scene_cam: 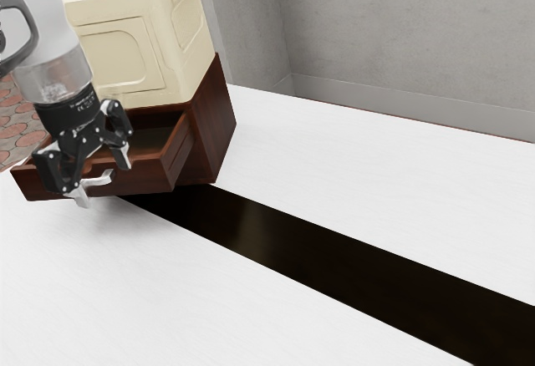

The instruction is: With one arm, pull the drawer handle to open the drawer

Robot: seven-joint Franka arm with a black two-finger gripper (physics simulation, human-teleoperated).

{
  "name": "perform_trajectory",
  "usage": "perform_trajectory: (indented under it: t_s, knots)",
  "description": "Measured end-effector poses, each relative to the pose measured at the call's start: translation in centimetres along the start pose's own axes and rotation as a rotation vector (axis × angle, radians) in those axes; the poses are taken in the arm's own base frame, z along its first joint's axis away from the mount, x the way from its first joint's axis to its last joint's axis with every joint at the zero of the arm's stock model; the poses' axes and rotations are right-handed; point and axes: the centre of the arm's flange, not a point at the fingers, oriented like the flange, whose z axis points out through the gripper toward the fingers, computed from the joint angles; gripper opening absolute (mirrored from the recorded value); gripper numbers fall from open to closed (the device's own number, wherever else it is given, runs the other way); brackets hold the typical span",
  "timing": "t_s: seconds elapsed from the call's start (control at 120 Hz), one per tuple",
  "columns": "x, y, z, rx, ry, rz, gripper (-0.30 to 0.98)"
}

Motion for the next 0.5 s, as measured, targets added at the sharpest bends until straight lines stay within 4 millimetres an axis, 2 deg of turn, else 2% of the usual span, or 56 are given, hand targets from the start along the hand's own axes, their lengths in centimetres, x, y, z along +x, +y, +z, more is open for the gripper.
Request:
perform_trajectory:
  t_s: [0.117, 0.5]
  knots:
    - [0.4, -0.2, 0.9, 0.033, 0.004, -0.007, 0.67]
    - [1.3, -0.4, 1.7, 0.065, 0.003, -0.025, 0.68]
